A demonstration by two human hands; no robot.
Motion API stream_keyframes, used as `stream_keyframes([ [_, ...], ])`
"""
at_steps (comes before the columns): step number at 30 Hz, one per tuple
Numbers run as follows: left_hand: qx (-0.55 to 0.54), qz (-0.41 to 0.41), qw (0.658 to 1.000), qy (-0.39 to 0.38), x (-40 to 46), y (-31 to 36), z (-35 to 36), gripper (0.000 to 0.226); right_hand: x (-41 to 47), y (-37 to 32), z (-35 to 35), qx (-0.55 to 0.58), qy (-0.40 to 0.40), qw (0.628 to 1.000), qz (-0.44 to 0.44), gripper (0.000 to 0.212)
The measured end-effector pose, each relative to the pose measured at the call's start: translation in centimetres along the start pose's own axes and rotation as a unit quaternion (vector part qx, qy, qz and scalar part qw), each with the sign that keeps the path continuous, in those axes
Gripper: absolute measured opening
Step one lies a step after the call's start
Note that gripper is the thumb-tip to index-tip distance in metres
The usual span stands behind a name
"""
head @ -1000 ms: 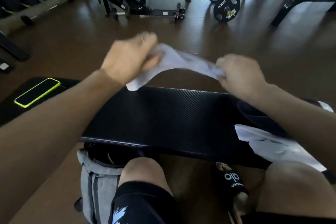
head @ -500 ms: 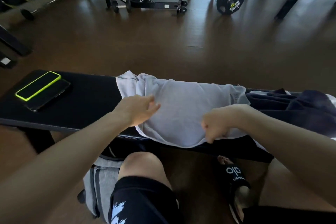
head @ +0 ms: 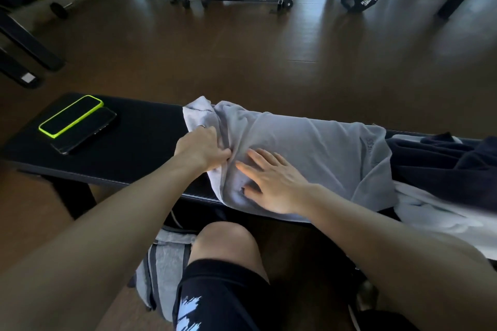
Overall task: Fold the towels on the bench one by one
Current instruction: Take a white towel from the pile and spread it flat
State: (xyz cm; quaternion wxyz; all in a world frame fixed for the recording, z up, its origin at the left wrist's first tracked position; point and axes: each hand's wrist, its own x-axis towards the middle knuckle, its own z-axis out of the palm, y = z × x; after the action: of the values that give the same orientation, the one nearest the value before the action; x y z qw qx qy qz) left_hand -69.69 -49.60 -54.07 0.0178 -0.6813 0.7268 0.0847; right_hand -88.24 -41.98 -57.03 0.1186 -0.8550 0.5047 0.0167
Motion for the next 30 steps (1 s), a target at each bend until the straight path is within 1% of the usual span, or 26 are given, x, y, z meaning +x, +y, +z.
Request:
stream_keyframes([
  [3,-0.035,-0.049,0.996,0.061,0.2,-1.0,-0.3,0.022,0.2,-0.5,0.3,-0.015,-0.015,1.0,0.012,0.061],
  [6,-0.144,-0.151,0.97,0.122,0.1,-4.4,-1.0,0.019,0.3,-0.5,-0.1,-0.022,-0.023,0.999,0.015,0.059],
  [7,-0.173,-0.188,0.959,0.125,-0.2,-5.6,-1.1,0.02,0.4,-0.4,-0.2,-0.023,-0.02,0.999,0.016,0.058],
  [9,-0.212,-0.247,0.94,0.104,-1.5,-8.0,-0.8,0.022,0.6,-0.4,-0.3,-0.024,-0.001,1.0,0.018,0.055],
  [12,-0.207,-0.285,0.933,0.072,-4.3,-10.1,0.7,0.029,1.2,-0.8,-0.3,-0.023,0.054,0.998,0.022,0.051],
  [13,-0.19,-0.287,0.935,0.079,-4.9,-10.5,1.2,0.028,1.5,-0.8,-0.1,-0.02,0.069,0.997,0.019,0.05],
  [15,-0.16,-0.272,0.942,0.119,-5.3,-10.7,1.8,0.03,1.9,-1.0,0.2,-0.013,0.086,0.996,0.005,0.051],
  [16,-0.144,-0.24,0.949,0.147,-5.3,-10.5,1.8,0.033,2.0,-1.1,0.4,-0.014,0.085,0.996,-0.002,0.052],
  [18,-0.081,-0.132,0.968,0.2,-4.9,-9.5,1.7,0.043,2.0,-1.4,0.8,-0.02,0.063,0.998,-0.01,0.055],
  [19,-0.052,-0.076,0.974,0.206,-4.6,-8.7,1.6,0.051,1.9,-1.5,1.0,-0.022,0.045,0.999,-0.01,0.056],
  [20,-0.042,-0.032,0.98,0.189,-4.2,-7.9,1.6,0.056,1.8,-1.5,1.2,-0.023,0.028,0.999,-0.009,0.057],
  [22,-0.037,0.008,0.993,0.11,-3.3,-6.5,1.6,0.059,1.6,-1.5,1.5,-0.033,0.005,0.999,-0.013,0.059],
  [25,-0.007,-0.016,1.0,-0.017,-2.7,-7.1,2.6,0.058,1.3,-1.2,2.0,-0.044,-0.004,0.999,-0.014,0.061],
  [27,0.012,-0.041,0.998,-0.054,-3.2,-8.1,3.0,0.061,1.2,-0.9,2.1,-0.053,-0.001,0.998,-0.015,0.061],
  [29,0.045,-0.059,0.995,-0.064,-3.8,-8.7,2.9,0.063,1.1,-0.9,2.2,-0.061,-0.002,0.998,-0.018,0.061],
  [30,0.08,-0.068,0.993,-0.062,-4.0,-8.8,2.7,0.064,1.1,-0.9,2.2,-0.061,-0.004,0.998,-0.019,0.061],
])
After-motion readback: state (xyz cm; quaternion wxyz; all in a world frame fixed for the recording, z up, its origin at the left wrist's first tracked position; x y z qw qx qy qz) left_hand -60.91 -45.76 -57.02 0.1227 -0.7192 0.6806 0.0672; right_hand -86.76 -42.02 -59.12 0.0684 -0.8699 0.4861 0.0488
